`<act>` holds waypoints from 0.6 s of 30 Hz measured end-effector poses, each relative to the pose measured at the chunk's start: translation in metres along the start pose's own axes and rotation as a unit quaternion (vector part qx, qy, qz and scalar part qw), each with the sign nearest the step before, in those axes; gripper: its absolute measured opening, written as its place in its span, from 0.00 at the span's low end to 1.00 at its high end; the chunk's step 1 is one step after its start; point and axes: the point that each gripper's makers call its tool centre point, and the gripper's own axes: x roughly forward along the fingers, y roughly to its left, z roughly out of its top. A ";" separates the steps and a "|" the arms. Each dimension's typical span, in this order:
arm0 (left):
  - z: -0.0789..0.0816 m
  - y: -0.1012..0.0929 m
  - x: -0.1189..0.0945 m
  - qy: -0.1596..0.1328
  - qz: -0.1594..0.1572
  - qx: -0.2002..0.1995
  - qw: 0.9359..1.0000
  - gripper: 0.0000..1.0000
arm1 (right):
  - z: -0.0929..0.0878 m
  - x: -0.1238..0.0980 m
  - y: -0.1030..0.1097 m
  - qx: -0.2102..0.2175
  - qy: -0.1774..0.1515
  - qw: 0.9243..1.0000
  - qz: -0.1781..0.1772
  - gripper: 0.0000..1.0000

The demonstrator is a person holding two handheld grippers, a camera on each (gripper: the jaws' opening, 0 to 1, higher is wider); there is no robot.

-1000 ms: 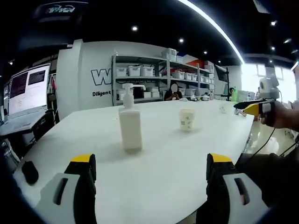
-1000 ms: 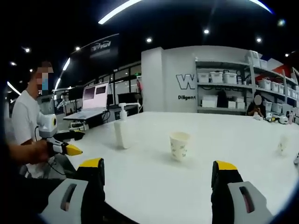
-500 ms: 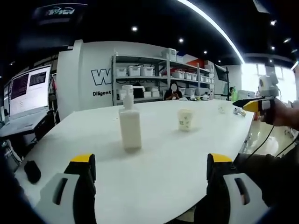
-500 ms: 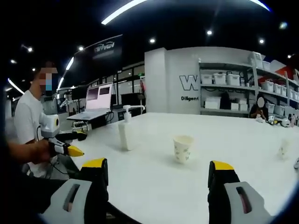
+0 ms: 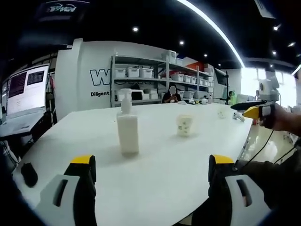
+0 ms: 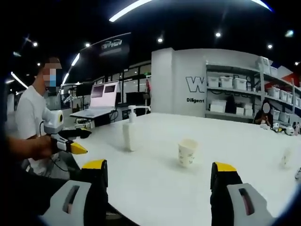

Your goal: Hold the bottle steady, press the pump all the way down and release, and repeat the specified number of times to dispense into the cup

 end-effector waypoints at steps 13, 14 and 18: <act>0.012 0.007 0.026 0.000 -0.012 0.017 1.000 0.96 | -0.001 0.008 -0.010 0.035 -0.006 0.999 -0.014 0.95; 0.013 0.007 0.029 0.000 -0.014 0.018 1.000 0.96 | 0.000 0.008 -0.010 0.042 -0.009 0.999 -0.014 0.94; 0.021 0.009 0.037 -0.015 -0.014 0.013 1.000 0.96 | -0.002 0.016 -0.004 0.058 -0.007 0.998 -0.002 0.94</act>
